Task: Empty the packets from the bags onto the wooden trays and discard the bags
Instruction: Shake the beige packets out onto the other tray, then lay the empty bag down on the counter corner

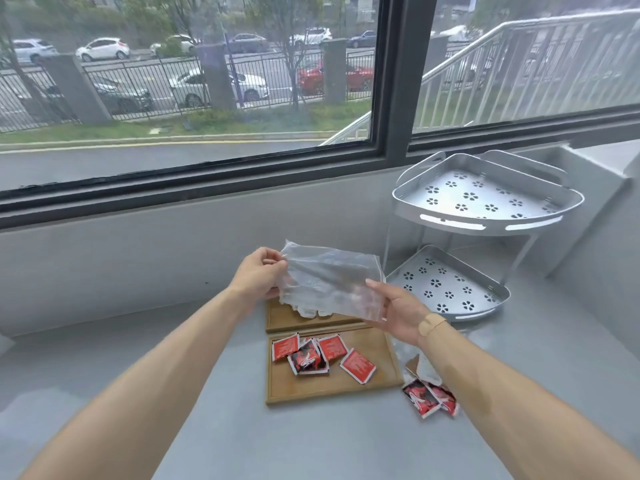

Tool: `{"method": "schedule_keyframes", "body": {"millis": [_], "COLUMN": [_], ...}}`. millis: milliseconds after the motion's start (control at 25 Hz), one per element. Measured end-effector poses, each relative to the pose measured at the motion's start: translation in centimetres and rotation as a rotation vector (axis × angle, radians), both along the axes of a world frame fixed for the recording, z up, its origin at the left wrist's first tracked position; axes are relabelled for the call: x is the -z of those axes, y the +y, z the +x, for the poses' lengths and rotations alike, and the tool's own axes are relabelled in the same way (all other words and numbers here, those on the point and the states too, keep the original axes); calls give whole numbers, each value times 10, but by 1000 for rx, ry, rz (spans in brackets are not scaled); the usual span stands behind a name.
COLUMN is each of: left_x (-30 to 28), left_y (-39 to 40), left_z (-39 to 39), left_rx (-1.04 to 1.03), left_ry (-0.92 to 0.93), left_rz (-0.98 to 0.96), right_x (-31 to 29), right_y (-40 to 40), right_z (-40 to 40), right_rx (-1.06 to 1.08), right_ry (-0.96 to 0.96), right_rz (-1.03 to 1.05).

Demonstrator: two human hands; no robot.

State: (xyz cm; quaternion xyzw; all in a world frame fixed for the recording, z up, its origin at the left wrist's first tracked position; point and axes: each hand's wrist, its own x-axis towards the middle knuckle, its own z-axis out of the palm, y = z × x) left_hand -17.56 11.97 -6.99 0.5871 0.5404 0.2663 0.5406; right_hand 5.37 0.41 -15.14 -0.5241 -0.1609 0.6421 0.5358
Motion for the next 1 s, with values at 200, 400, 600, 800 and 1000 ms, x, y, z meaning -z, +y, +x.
{"method": "schedule_keyframes", "body": {"millis": [200,400,600,800,1000], "left_x": [27,50,69,107,142], "left_y": [-54,-103,-159,-217,-261], "left_z": [39,96,168,226,273], "left_rx": [45,108,233,433,654], "left_ry": [-137,-111,-58,56,147], "left_rz": [-162,-137,-85,-106,-183], "right_x": [-1,7,19,33,55], "right_y": [-68,-154,-254,-351,-421], "right_z": [32,66,101,119,127], "right_rx": [233,253,407,404,519], "right_ry": [-44,-132,-155,-249,-284], "right_rz": [-34,-103,-181,-274,-384]}}
